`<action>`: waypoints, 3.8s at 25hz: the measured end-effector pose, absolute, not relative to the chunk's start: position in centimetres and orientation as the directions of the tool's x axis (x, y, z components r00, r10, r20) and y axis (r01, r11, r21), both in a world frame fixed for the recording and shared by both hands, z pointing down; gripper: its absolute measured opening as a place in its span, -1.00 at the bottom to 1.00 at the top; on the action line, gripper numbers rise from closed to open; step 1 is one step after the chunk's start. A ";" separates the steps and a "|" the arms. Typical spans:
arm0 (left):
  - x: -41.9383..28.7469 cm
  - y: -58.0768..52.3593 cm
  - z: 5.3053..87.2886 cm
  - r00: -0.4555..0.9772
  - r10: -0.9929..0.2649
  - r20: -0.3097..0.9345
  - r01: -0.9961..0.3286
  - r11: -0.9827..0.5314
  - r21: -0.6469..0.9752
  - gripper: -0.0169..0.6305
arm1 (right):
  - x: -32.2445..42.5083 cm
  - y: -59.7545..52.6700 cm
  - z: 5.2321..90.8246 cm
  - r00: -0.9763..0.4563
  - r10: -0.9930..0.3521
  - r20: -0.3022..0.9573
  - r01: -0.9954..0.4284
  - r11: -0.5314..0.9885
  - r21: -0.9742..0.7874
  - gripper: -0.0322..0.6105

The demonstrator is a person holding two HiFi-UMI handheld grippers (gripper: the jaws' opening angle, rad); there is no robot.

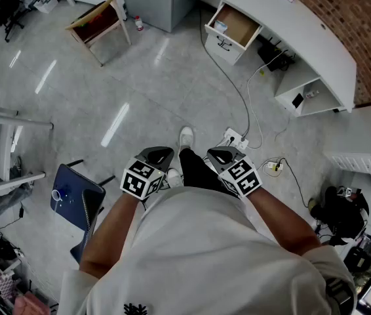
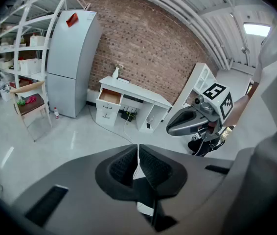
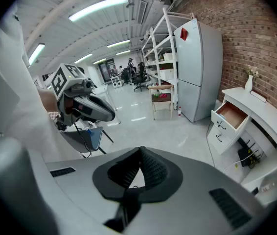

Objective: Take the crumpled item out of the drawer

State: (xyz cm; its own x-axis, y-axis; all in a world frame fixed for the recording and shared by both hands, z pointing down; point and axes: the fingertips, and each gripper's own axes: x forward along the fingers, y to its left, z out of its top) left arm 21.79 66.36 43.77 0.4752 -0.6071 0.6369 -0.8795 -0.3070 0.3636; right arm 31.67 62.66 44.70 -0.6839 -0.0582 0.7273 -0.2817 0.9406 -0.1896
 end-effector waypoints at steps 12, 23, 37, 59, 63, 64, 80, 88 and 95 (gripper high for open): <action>12.2 46.3 42.4 0.405 -0.609 0.682 -0.914 -0.273 0.299 -0.86 | 20.8 41.4 45.2 -0.728 -0.009 0.685 -0.213 0.953 -0.213 -0.81; 9.1 30.1 42.2 0.423 -0.599 0.680 -0.906 -0.293 0.305 -0.85 | 18.9 26.4 47.3 -0.725 -0.061 0.686 -0.305 0.921 -0.240 -0.80; -3.8 7.9 44.8 0.585 -0.481 0.654 -0.797 -0.491 0.351 -0.85 | 7.8 6.3 50.0 -0.610 -0.243 0.754 -0.513 0.846 -0.143 -0.72; -3.3 -17.7 54.4 0.609 -0.291 0.738 -0.743 -0.536 0.401 -0.85 | 10.2 -28.2 70.7 -0.342 -0.268 0.901 -0.504 0.861 0.065 -0.66; -1.1 -22.0 57.3 0.609 -0.264 0.748 -0.734 -0.546 0.404 -0.85 | 11.0 -31.7 75.2 -0.324 -0.236 0.916 -0.478 0.877 0.057 -0.65; -0.8 -22.9 58.0 0.607 -0.263 0.750 -0.735 -0.546 0.403 -0.85 | 11.1 -32.3 76.2 -0.319 -0.229 0.920 -0.472 0.880 0.056 -0.65; 0.4 -29.5 65.6 0.601 -0.232 0.765 -0.752 -0.489 0.443 -0.85 | 11.8 -38.1 90.7 -0.240 -0.134 0.961 -0.329 0.943 0.049 -0.64; -0.1 -30.8 66.1 0.591 -0.269 0.761 -0.775 -0.451 0.442 -0.85 | 12.9 -38.8 93.6 -0.206 -0.101 0.973 -0.310 0.950 0.033 -0.64; -1.3 -30.1 66.6 0.579 -0.262 0.772 -0.787 -0.428 0.444 -0.85 | 12.7 -38.7 94.2 -0.179 -0.110 0.978 -0.295 0.954 0.053 -0.69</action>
State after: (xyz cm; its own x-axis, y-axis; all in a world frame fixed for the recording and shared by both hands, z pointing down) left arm -1.27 -30.10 66.56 0.5787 -0.2624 0.7722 -0.7870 -0.4283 0.4442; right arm 12.70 -38.71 94.20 -0.1794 -0.1100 0.9776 -0.2950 0.9540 0.0533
